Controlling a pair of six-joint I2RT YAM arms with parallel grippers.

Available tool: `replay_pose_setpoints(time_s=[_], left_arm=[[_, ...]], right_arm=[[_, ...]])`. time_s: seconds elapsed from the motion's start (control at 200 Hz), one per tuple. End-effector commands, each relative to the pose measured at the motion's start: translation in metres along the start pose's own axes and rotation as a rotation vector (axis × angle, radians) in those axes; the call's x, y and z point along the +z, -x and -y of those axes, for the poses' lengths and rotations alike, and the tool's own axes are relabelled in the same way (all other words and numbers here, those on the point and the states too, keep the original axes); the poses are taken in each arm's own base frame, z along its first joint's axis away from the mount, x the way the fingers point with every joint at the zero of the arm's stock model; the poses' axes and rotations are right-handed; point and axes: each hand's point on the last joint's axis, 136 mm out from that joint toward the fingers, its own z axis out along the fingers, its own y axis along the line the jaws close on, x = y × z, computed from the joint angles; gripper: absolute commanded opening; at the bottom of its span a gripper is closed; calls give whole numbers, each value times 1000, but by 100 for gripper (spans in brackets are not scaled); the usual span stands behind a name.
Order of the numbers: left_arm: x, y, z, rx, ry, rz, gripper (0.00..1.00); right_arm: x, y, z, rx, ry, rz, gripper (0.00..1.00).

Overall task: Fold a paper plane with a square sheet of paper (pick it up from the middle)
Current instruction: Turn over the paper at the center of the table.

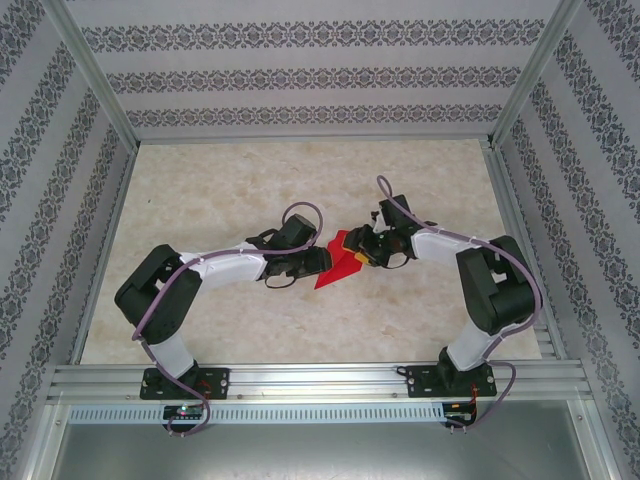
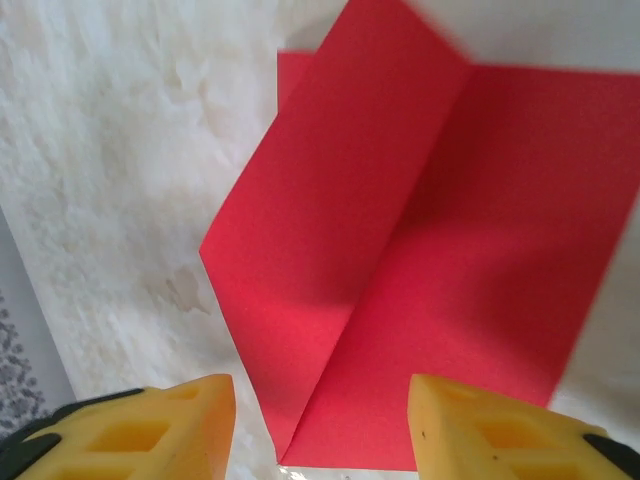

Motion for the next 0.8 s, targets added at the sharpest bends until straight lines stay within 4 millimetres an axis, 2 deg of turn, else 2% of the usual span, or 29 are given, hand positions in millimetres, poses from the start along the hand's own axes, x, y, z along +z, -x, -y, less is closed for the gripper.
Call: replay_pose_setpoints(time_s=[0.0,0.315,0.495,0.794], left_arm=[[-9,3,-14,-37,44,21,49],[-16,10,-23,-90,25,18,58],[-23,13,-31,-121,12,34,61],[-38,20,-44,-155,-30,78,86]], right_arm=[[8,4,-20,-25,49,1,47],[27,0,-25,-35,85,-37,41],[30,0,-35,-33,177,-31,33],[30,4,-36,-24,204,4,13]])
